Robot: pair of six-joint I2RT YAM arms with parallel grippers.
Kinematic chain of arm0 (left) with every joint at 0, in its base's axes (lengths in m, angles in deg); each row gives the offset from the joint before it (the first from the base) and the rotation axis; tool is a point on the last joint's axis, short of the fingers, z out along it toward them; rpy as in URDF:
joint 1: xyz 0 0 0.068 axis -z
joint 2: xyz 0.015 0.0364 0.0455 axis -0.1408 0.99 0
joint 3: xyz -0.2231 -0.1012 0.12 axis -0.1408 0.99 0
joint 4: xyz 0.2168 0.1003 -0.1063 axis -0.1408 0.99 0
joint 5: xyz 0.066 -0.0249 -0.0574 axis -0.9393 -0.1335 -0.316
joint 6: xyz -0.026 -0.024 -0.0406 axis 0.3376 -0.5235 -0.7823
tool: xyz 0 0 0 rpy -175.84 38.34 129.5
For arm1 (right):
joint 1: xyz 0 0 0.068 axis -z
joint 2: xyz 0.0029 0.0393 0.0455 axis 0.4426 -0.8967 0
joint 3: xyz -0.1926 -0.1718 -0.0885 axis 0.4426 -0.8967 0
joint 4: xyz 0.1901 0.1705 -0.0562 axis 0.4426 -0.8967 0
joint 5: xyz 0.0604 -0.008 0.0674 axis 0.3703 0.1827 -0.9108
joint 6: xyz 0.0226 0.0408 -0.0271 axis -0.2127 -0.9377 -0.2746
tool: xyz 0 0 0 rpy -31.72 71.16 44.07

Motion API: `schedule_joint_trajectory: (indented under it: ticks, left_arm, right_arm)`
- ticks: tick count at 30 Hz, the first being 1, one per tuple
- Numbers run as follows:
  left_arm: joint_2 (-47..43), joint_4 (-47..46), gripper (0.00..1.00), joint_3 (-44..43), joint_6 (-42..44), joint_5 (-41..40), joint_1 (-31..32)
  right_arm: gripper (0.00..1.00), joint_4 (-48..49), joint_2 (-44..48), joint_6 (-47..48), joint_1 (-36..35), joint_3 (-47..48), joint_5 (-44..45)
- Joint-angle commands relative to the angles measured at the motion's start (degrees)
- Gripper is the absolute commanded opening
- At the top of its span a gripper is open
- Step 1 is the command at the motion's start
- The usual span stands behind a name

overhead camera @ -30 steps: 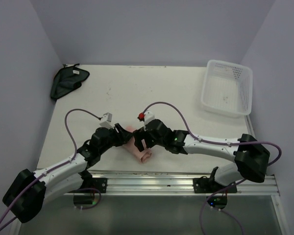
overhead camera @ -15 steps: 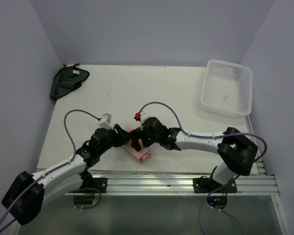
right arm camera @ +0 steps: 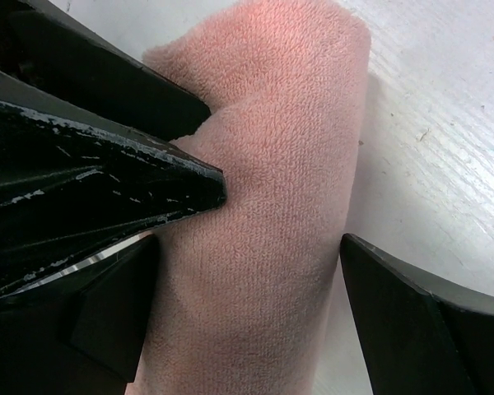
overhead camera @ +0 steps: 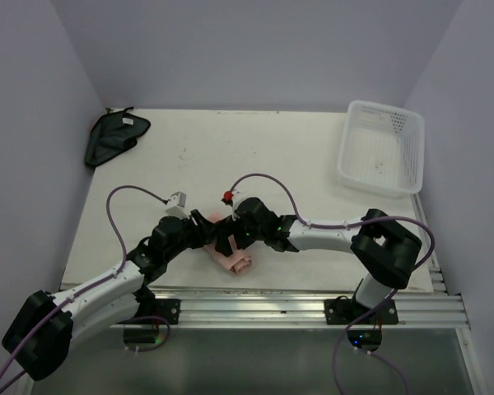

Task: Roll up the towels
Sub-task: Place the rolled towel into the container

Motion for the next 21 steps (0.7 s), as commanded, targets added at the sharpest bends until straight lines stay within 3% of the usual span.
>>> schedule_joint_trajectory:
  ticks: [1,21]
  left_arm:
    - [0.6,8.0,0.52,2.0,0.1,0.5,0.5]
    - [0.5,8.2,0.52,1.6,-0.4,-0.3,0.5]
  right_arm:
    - [0.90,1.9,-1.4,-0.9,0.2,-1.0,-1.8]
    - [0.70,5.2,-4.6,-4.3,-0.9,-3.7,-5.0]
